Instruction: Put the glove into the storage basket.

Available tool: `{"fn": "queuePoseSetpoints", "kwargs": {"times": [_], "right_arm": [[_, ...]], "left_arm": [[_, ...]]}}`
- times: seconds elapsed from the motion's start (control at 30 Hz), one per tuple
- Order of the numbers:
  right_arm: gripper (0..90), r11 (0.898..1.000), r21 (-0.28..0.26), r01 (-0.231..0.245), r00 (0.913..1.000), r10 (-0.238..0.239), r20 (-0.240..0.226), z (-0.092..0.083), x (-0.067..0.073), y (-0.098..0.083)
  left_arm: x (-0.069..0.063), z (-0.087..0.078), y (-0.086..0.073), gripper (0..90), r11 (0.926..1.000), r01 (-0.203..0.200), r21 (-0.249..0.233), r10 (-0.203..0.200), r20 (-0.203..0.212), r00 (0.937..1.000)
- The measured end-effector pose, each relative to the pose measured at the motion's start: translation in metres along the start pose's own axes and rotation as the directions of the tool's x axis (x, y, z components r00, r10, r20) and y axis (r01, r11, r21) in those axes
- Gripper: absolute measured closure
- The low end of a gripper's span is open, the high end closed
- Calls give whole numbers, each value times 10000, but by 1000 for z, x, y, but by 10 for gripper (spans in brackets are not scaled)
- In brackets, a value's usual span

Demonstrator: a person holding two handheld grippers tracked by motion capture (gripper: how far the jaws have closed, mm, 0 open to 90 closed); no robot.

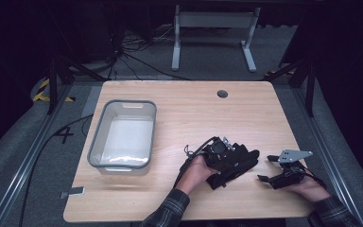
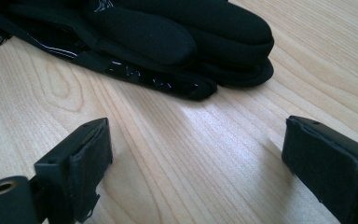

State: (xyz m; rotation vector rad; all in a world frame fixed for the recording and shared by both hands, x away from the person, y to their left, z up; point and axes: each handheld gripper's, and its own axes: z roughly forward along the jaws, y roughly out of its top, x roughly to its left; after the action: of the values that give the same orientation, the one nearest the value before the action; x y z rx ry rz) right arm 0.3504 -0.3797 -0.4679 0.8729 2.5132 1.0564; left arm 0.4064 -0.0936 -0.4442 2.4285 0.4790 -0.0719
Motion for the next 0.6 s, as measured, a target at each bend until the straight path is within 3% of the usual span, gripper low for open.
{"fn": "queuePoseSetpoints", "kwargs": {"times": [0.4, 0.6], "right_arm": [[90, 10000, 3, 5, 10000, -5, -1, 0, 0, 0], [89, 10000, -1, 9, 10000, -9, 7, 0, 0, 0]], "left_arm": [[-6, -16, 8, 701, 9999, 56, 142, -55, -118, 9999], [-5, -39, 12, 701, 9995, 290, -125, -293, -318, 9991]]}}
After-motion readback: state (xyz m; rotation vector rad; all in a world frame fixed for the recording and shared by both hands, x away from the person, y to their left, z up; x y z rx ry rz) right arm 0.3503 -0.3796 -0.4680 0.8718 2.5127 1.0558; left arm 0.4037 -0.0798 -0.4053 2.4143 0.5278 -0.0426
